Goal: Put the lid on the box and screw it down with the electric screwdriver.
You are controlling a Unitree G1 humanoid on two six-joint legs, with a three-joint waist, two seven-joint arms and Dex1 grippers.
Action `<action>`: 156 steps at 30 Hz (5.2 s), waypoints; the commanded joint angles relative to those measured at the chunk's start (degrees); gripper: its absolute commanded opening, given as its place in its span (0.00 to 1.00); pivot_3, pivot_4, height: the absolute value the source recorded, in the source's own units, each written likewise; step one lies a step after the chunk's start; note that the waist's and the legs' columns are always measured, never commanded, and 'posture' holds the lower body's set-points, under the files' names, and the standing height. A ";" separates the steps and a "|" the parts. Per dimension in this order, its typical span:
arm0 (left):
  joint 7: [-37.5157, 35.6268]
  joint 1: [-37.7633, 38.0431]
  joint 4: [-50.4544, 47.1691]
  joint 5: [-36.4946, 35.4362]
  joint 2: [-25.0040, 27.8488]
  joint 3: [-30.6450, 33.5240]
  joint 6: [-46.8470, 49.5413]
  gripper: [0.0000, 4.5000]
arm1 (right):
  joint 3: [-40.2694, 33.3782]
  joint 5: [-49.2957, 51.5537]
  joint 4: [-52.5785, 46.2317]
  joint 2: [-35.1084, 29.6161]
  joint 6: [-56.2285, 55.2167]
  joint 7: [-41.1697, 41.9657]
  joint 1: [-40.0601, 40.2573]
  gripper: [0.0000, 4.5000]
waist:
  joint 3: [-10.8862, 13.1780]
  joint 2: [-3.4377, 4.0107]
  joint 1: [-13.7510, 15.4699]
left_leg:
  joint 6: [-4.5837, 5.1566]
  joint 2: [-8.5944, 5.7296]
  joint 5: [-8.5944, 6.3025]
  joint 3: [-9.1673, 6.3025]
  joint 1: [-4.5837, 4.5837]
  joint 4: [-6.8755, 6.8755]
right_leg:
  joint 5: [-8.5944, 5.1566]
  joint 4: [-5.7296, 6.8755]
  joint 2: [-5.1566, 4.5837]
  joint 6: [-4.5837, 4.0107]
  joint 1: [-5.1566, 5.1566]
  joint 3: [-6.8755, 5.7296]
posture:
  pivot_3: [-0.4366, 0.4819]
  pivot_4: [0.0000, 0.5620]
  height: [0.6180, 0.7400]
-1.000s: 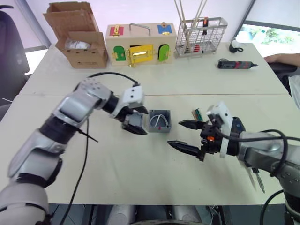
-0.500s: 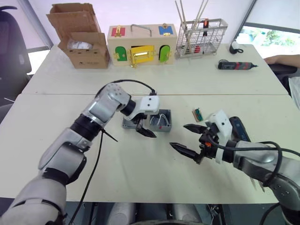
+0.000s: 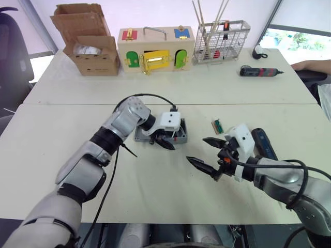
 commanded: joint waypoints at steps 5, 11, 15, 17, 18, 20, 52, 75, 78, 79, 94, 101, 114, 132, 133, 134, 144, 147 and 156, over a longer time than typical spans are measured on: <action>-1.08 -1.37 0.17 1.18 -0.44 1.35 -0.60 0.01 | -1.09 -0.17 -2.60 0.22 -0.96 0.11 0.56 1.00 | 0.00 0.00 0.10 | 0.00 -0.01 0.00 0.00 0.01 0.02 | 0.00 0.01 0.00 0.00 0.03 0.00 | 0.48 0.27 1.00; -4.12 -2.28 -1.57 0.27 0.07 1.76 -3.07 0.01 | -2.30 0.72 -3.10 -0.57 -0.57 0.83 2.07 1.00 | 0.00 0.00 0.09 | 0.00 -0.01 0.00 0.00 0.00 0.02 | 0.00 0.02 0.01 0.00 0.02 0.00 | 0.48 0.27 1.00; -10.04 -1.63 -7.55 -1.72 1.13 1.41 -4.62 0.01 | -5.19 4.02 -4.64 -2.72 0.98 2.58 4.78 1.00 | 0.00 0.00 0.08 | 0.00 -0.01 0.00 0.00 -0.01 0.01 | 0.00 0.01 0.01 0.00 0.01 -0.01 | 0.48 0.27 1.00; -11.83 -0.64 -10.94 -2.53 1.60 0.72 -4.88 0.01 | -6.79 6.15 -5.39 -3.80 1.82 3.13 6.20 1.00 | 0.00 0.00 0.08 | 0.00 -0.01 0.00 -0.01 -0.01 0.01 | 0.00 0.01 0.00 0.00 0.01 0.00 | 0.48 0.27 1.00; -12.17 -0.16 -12.36 -2.95 1.73 0.27 -4.97 0.01 | -7.48 7.06 -5.70 -4.29 2.16 3.27 6.80 1.00 | 0.00 0.00 0.07 | 0.00 -0.01 0.00 -0.01 -0.01 0.01 | 0.00 0.01 0.00 0.00 0.02 0.00 | 0.48 0.27 1.00; -12.24 0.89 -14.54 -3.33 2.00 -1.08 -5.56 0.01 | -8.66 8.60 -6.13 -5.12 2.63 3.12 7.89 1.00 | 0.00 0.00 0.04 | 0.00 0.00 0.00 -0.01 0.00 0.01 | 0.00 0.01 -0.01 0.00 0.02 0.00 | 0.48 0.27 1.00; -11.17 1.04 -18.38 -7.16 6.61 5.44 3.27 0.99 | -8.99 12.61 -4.86 -8.70 2.84 3.04 6.53 1.00 | 0.00 0.00 0.01 | 0.03 0.00 -0.02 -0.02 0.02 0.05 | 0.00 0.03 0.03 0.00 0.06 0.00 | 0.48 0.27 1.00; 38.62 -3.03 -15.25 -9.52 10.56 32.40 79.03 0.99 | 6.87 0.29 2.13 -18.52 -6.38 21.77 -15.82 1.00 | 0.00 -0.05 -0.29 | -0.01 -0.01 0.00 -0.05 -0.01 0.08 | -0.02 0.12 0.02 0.04 -0.02 -0.02 | 0.48 0.27 1.00; 42.46 -3.26 -13.57 -10.24 9.34 33.25 80.40 0.99 | 9.15 -3.14 1.95 -17.76 -7.22 22.24 -15.01 1.00 | 0.00 -0.05 -0.30 | -0.19 -0.02 0.11 -0.04 -0.02 0.08 | -0.02 0.12 -0.02 0.04 -0.05 -0.01 | 0.48 0.27 1.00; 43.55 -3.14 -13.48 -10.63 8.86 32.97 80.43 0.99 | 9.03 -3.92 1.91 -17.34 -7.54 22.00 -14.52 1.00 | 0.00 -0.05 -0.29 | -0.22 -0.02 0.12 -0.04 -0.02 0.08 | -0.02 0.13 -0.03 0.04 -0.06 -0.01 | 0.48 0.27 1.00; 50.87 -3.27 -8.50 -15.47 3.44 23.81 79.26 0.99 | 2.51 -0.07 -2.72 -11.44 0.77 13.21 -14.50 1.00 | -0.02 -0.06 0.19 | -0.31 -0.05 0.17 -0.03 -0.03 0.07 | -0.02 0.18 -0.18 0.04 -0.12 0.09 | 0.48 0.27 1.00; 49.52 -3.42 -6.28 -15.68 3.98 17.02 76.21 0.70 | -0.84 1.76 -5.24 -10.42 3.02 9.40 -12.08 1.00 | -0.07 -0.04 0.32 | -0.32 -0.08 0.17 -0.03 0.00 0.08 | -0.02 0.23 -0.18 0.03 -0.07 0.09 | 0.48 0.27 1.00; 49.90 -3.05 -6.06 -15.08 4.19 15.99 72.86 0.01 | -6.87 3.51 -4.20 -10.14 1.95 8.67 -9.57 1.00 | -0.16 -0.02 0.28 | -0.25 -0.11 0.14 -0.05 0.09 0.08 | -0.02 0.25 -0.16 0.04 0.04 0.09 | 0.48 0.27 1.00; 45.99 -0.83 -24.51 -23.82 -1.28 34.26 39.98 0.01 | -7.00 25.90 17.90 19.62 0.00 -21.92 -25.41 1.00 | -0.10 -0.17 -0.28 | -0.52 -0.09 0.28 -0.03 -0.07 -0.03 | -0.01 0.27 -0.21 0.03 -0.25 0.09 | 0.48 0.27 1.00; 46.40 -0.50 -25.47 -24.25 -1.98 34.52 39.95 0.01 | -6.49 25.51 18.43 19.75 0.06 -22.26 -26.02 1.00 | -0.10 -0.17 -0.33 | -0.51 -0.09 0.28 -0.02 -0.07 -0.03 | -0.01 0.27 -0.20 0.03 -0.25 0.08 | 0.48 0.27 1.00; 46.67 -0.20 -26.25 -24.55 -2.46 34.65 39.84 0.01 | -6.16 25.22 18.75 19.67 0.14 -22.40 -26.34 1.00 | -0.10 -0.17 -0.36 | -0.51 -0.09 0.28 -0.02 -0.07 -0.03 | -0.01 0.27 -0.17 0.03 -0.25 0.08 | 0.48 0.27 1.00; 48.06 1.96 -30.56 -26.01 -3.69 34.27 40.60 0.01 | -7.45 29.06 20.00 18.84 -0.82 -22.27 -28.16 1.00 | -0.10 -0.17 -1.60 | -0.51 -0.08 0.28 -0.02 -0.07 -0.05 | -0.01 0.31 -0.12 0.03 -0.26 0.05 | 0.48 0.27 1.00; 47.51 2.35 -30.99 -25.94 -3.20 33.19 40.14 0.01 | -7.71 30.06 20.21 18.52 -1.23 -22.12 -28.11 1.00 | -0.10 -0.17 -1.57 | -0.51 -0.06 0.28 -0.02 -0.07 -0.06 | -0.01 0.32 -0.10 0.03 -0.28 0.06 | 0.48 0.27 1.00; 47.40 1.82 -31.00 -27.32 -3.78 33.84 40.91 0.01 | -6.60 27.89 21.19 18.35 -3.21 -21.37 -27.13 1.00 | -0.10 -0.17 -1.48 | -0.50 -0.06 0.28 -0.02 -0.07 -0.05 | -0.01 0.31 -0.10 0.03 -0.27 0.06 | 0.48 0.27 1.00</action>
